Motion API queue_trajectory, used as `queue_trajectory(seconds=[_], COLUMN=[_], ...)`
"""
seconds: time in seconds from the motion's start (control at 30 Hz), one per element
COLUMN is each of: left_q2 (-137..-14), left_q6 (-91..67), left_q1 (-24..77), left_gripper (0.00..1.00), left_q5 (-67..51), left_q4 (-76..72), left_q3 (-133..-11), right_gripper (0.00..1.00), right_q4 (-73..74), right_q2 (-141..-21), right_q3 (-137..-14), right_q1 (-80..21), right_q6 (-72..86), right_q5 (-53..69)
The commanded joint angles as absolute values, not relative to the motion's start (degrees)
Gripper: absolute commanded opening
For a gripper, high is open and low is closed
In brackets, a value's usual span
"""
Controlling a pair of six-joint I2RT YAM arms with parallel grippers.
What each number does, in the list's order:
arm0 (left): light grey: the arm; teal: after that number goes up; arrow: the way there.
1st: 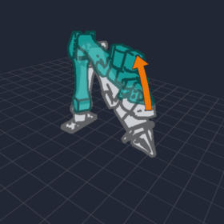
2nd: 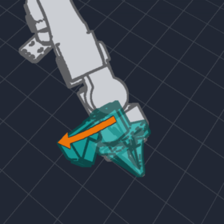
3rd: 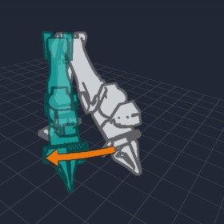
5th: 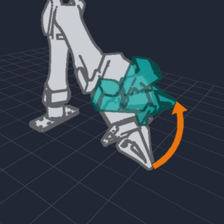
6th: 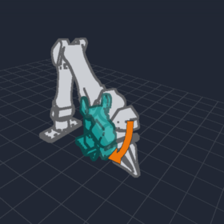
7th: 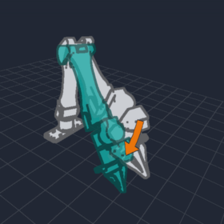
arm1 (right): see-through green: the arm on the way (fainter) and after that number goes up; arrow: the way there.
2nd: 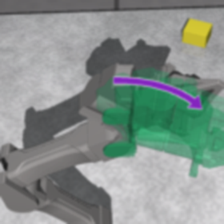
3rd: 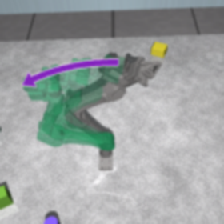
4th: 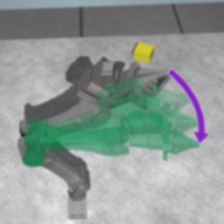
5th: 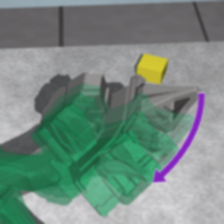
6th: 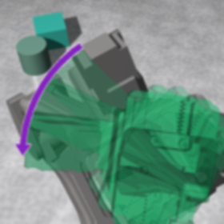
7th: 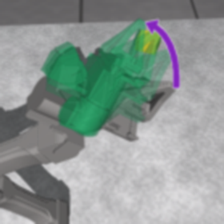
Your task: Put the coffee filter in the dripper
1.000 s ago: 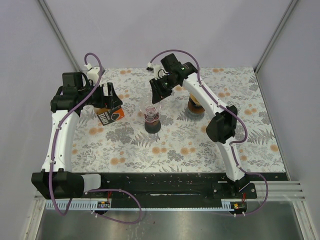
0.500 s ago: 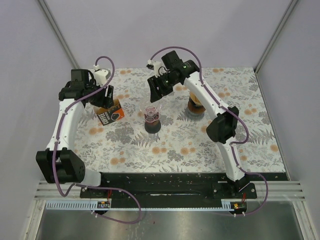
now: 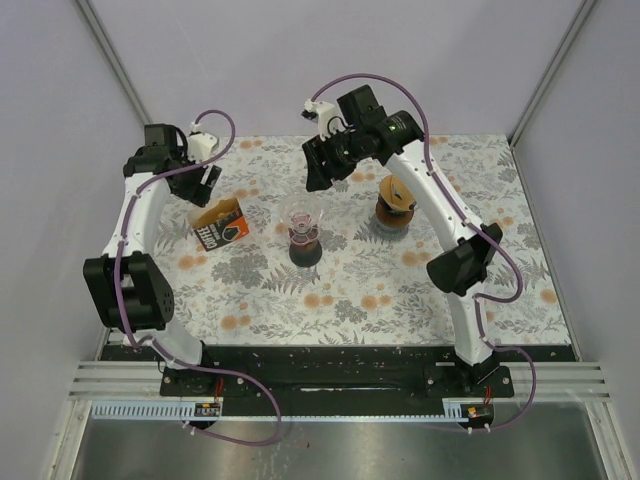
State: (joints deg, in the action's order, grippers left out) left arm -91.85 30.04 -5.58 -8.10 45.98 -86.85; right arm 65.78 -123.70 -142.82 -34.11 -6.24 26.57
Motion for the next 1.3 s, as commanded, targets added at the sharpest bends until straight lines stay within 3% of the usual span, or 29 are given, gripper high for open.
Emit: queue_trajectory(seconds=[0.0, 0.13, 0.27, 0.53, 0.8, 1.03, 1.27], left_q2=[-97.37, -100.02, -101.69, -99.67, -97.66, -85.80, -73.67], left_q6=[36.99, 39.72, 39.46, 39.46, 34.64, 25.32, 26.19], left_q1=[-7.03, -7.12, -7.21, -7.21, -7.29, -7.21, -6.94], left_gripper=[0.77, 0.70, 0.57, 0.02, 0.00, 0.00, 0.00], left_q5=[-11.68, -16.08, -12.49, -13.89, -15.46, -21.09, -23.38], left_q4=[49.99, 53.70, 51.86, 51.15, 52.30, 49.66, 49.48], left_q3=[-92.54, -93.08, -92.46, -88.60, -86.49, -83.24, -75.94], right_gripper=[0.66, 0.67, 0.67, 0.67, 0.67, 0.68, 0.67], right_q4=[64.34, 63.37, 63.28, 63.02, 60.82, 51.87, 44.31], right_q2=[-117.78, -115.75, -114.96, -113.91, -113.29, -109.78, -109.07], right_q3=[-141.77, -139.75, -139.66, -139.40, -139.92, -135.45, -132.10], right_q1=[-33.84, -33.84, -34.01, -36.21, -38.14, -40.86, -45.61], right_q6=[-6.94, -6.59, -6.15, -5.54, -3.96, 3.60, 2.98], right_q5=[25.67, 25.22, 25.22, 23.74, 20.13, 18.55, 17.49])
